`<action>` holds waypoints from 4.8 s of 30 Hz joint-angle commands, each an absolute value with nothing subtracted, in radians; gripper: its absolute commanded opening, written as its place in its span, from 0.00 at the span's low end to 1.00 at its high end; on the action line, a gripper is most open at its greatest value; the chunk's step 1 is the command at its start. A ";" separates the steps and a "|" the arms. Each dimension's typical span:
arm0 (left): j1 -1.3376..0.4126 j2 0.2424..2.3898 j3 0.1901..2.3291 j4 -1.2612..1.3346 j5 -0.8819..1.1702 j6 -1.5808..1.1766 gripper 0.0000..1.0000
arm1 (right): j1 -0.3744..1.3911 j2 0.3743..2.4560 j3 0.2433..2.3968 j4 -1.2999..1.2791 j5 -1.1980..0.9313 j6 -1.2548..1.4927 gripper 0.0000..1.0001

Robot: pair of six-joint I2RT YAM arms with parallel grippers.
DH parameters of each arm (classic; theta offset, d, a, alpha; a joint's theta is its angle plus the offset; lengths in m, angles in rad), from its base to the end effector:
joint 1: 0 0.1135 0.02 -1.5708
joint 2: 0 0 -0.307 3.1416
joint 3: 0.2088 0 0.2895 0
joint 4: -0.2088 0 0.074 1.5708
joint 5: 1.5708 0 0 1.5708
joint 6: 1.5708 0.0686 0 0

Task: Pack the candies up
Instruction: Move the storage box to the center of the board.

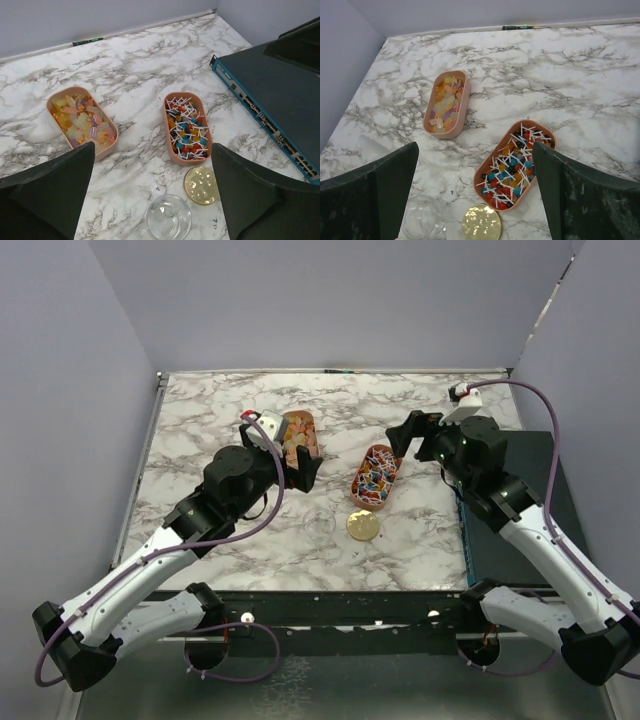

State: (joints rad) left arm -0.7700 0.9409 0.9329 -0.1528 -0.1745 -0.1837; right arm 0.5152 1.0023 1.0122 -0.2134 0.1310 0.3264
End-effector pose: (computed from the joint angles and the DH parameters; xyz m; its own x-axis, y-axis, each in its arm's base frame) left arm 0.1968 -0.1742 0.3967 -0.2158 -0.0414 -0.9756 0.5321 0.8328 -0.1530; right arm 0.2449 0.1284 0.4063 -0.2875 0.2025 -0.9361 -0.3009 0.9088 0.2890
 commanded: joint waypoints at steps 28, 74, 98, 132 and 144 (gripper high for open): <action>-0.771 0.885 0.870 -0.213 -0.378 -0.168 0.99 | 0.606 1.497 1.351 -0.417 0.128 0.322 0.91; -0.770 0.846 0.864 -0.221 -0.414 -0.162 0.99 | 0.640 2.377 2.063 -0.580 0.028 0.452 0.33; -0.770 0.849 0.864 -0.222 -0.414 -0.162 0.99 | 0.655 2.383 2.039 -0.585 0.039 0.460 0.01; -0.770 0.858 0.863 -0.227 -0.441 -0.155 0.99 | 0.727 1.910 1.455 -0.386 0.196 0.615 0.22; -0.770 0.866 0.863 -0.227 -0.446 -0.149 0.99 | 0.726 1.763 1.352 -0.451 0.368 0.584 0.26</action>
